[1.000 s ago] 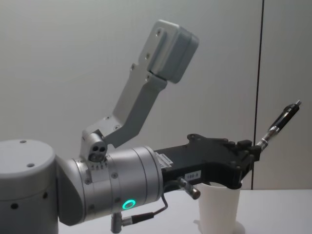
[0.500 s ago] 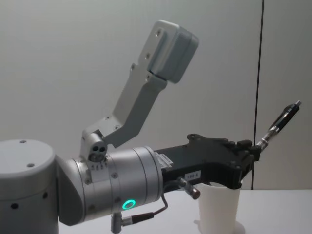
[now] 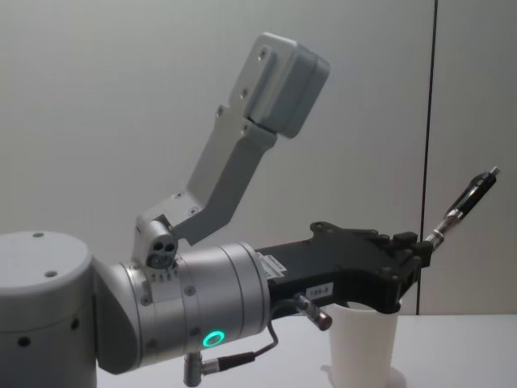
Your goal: Place the pen into the pen holder.
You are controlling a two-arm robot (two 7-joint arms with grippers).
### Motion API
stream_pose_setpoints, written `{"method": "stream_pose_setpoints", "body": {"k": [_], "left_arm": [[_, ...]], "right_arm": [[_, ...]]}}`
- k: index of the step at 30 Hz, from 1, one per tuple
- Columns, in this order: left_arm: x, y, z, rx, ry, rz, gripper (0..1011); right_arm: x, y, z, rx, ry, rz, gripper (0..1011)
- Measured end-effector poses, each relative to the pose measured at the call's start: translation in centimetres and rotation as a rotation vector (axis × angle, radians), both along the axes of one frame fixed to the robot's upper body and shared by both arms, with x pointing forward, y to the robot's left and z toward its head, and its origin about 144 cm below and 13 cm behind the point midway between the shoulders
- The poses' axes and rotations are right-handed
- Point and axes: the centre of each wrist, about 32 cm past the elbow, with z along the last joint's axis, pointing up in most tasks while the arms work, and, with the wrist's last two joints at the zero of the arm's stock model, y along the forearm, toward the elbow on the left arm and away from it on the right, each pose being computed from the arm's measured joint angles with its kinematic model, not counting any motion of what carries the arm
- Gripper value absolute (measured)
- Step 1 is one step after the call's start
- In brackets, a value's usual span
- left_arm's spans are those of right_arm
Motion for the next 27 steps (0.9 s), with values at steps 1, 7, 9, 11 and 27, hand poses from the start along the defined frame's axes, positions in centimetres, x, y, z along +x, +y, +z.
{"method": "stream_pose_setpoints", "body": {"k": [1,7,9,11,27], "left_arm": [[0.0,0.0,0.0,0.0,0.0,0.0,114],[0.0,0.0,0.0,0.0,0.0,0.0,114],[0.0,0.0,0.0,0.0,0.0,0.0,114],[0.0,0.0,0.0,0.0,0.0,0.0,114],[0.0,0.0,0.0,0.0,0.0,0.0,114]], "right_arm": [[-0.1,0.1,0.1,0.013,0.006,0.005,1002],[-0.7,0.4,0.2,0.059,0.024,0.021,1002],[-0.9,0.6,0.3,0.075,0.029,0.026,1002],[-1.1,0.8,0.4,0.093,0.035,0.031,1002],[-1.8,2.4,1.2,0.173,0.045,0.058,1002]]}}
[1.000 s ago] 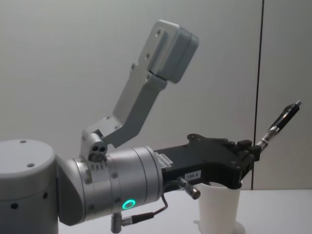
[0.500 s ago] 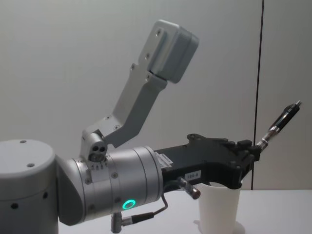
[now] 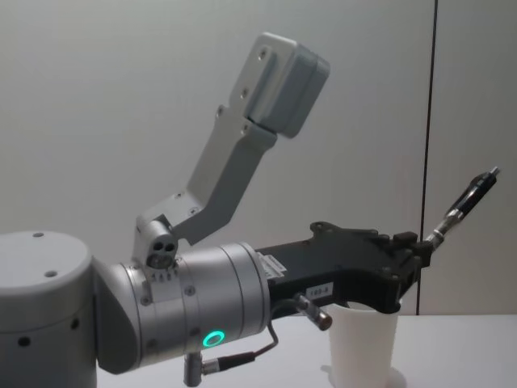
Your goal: Place the pen into the pen holder.
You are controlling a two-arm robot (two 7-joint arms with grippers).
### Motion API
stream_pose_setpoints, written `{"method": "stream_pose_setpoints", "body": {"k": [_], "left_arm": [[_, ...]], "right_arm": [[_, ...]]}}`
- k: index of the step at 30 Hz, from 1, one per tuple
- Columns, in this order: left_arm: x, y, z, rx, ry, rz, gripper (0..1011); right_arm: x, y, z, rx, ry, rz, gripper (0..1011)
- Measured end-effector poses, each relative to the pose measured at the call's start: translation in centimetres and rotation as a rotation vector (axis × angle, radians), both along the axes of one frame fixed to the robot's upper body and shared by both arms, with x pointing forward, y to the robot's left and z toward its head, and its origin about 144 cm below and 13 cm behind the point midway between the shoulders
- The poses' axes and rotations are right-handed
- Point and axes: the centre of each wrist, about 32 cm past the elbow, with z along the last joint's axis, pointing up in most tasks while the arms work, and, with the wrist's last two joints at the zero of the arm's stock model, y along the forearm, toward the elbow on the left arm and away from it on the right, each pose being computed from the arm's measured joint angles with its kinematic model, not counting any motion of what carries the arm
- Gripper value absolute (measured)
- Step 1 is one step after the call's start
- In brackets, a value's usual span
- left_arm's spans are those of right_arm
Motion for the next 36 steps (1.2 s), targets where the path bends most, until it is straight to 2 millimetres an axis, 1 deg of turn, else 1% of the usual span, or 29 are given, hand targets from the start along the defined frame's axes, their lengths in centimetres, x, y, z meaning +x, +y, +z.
{"method": "stream_pose_setpoints", "body": {"k": [13,24,36], "left_arm": [[0.0,0.0,0.0,0.0,0.0,0.0,114],[0.0,0.0,0.0,0.0,0.0,0.0,114],[0.0,0.0,0.0,0.0,0.0,0.0,114]], "right_arm": [[0.1,1.7,0.5,0.034,0.01,-0.034,1002],[0.9,3.4,1.0,0.066,0.017,-0.063,1002],[1.9,4.6,1.2,0.091,0.033,-0.063,1002]]}}
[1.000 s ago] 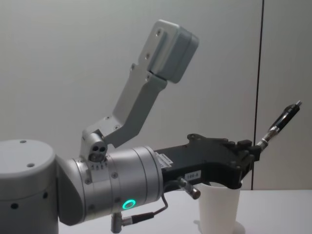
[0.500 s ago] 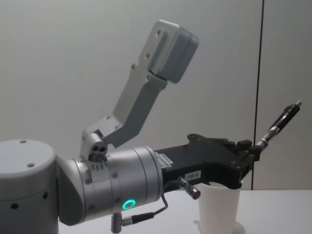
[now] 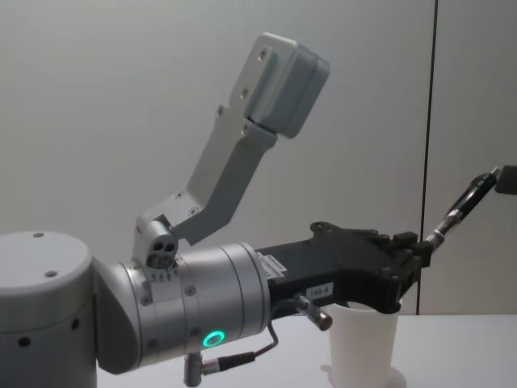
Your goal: Place the pen into the pen holder.
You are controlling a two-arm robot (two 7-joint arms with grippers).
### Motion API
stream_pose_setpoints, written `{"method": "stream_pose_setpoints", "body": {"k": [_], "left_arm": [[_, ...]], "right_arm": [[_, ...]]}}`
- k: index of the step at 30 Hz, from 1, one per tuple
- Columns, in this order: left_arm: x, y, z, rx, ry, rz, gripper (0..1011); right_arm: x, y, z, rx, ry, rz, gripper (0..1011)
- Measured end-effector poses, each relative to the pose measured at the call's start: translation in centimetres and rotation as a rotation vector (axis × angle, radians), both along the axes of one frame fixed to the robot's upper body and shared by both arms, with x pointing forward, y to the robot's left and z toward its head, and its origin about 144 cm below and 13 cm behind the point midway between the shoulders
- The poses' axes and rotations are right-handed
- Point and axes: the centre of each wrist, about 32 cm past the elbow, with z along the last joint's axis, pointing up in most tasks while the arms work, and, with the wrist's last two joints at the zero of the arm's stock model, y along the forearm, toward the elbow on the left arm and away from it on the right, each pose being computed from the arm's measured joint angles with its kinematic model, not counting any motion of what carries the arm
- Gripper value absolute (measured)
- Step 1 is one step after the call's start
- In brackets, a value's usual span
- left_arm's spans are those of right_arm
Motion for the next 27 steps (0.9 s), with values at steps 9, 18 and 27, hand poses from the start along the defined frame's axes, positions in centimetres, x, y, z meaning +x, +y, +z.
{"method": "stream_pose_setpoints", "body": {"k": [9,18,27], "left_arm": [[0.0,0.0,0.0,0.0,0.0,0.0,114],[0.0,0.0,0.0,0.0,0.0,0.0,114],[0.0,0.0,0.0,0.0,0.0,0.0,114]], "right_arm": [[0.8,0.8,0.2,0.017,0.033,-0.001,1002],[1.4,1.4,0.3,0.045,0.076,-0.008,1002],[2.0,1.9,0.2,0.089,0.118,-0.02,1002]]}}
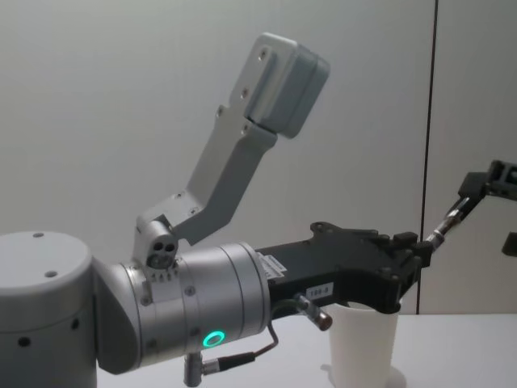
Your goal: Place the pen into the pen holder.
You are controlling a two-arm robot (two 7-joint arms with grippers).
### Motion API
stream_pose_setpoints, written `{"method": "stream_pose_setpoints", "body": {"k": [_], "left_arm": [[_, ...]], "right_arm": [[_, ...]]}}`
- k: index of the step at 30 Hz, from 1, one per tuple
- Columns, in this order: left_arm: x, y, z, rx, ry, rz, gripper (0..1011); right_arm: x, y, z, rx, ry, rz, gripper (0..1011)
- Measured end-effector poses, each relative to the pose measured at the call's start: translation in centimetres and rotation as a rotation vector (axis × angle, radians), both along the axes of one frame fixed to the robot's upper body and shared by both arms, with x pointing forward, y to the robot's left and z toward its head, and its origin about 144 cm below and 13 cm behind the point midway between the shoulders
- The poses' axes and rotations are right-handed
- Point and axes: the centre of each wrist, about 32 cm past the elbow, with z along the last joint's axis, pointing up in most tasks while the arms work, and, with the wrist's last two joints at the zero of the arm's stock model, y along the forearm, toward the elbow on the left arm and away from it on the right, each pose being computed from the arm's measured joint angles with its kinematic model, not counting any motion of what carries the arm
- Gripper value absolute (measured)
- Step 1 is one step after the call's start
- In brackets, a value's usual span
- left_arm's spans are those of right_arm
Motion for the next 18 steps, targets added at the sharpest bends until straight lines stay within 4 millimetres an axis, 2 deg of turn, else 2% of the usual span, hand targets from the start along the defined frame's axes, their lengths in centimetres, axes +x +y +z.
{"method": "stream_pose_setpoints", "body": {"k": [18], "left_arm": [[0.0,0.0,0.0,0.0,0.0,0.0,114]], "right_arm": [[0.41,0.71,-0.17,0.081,0.031,-0.007,1002]]}}
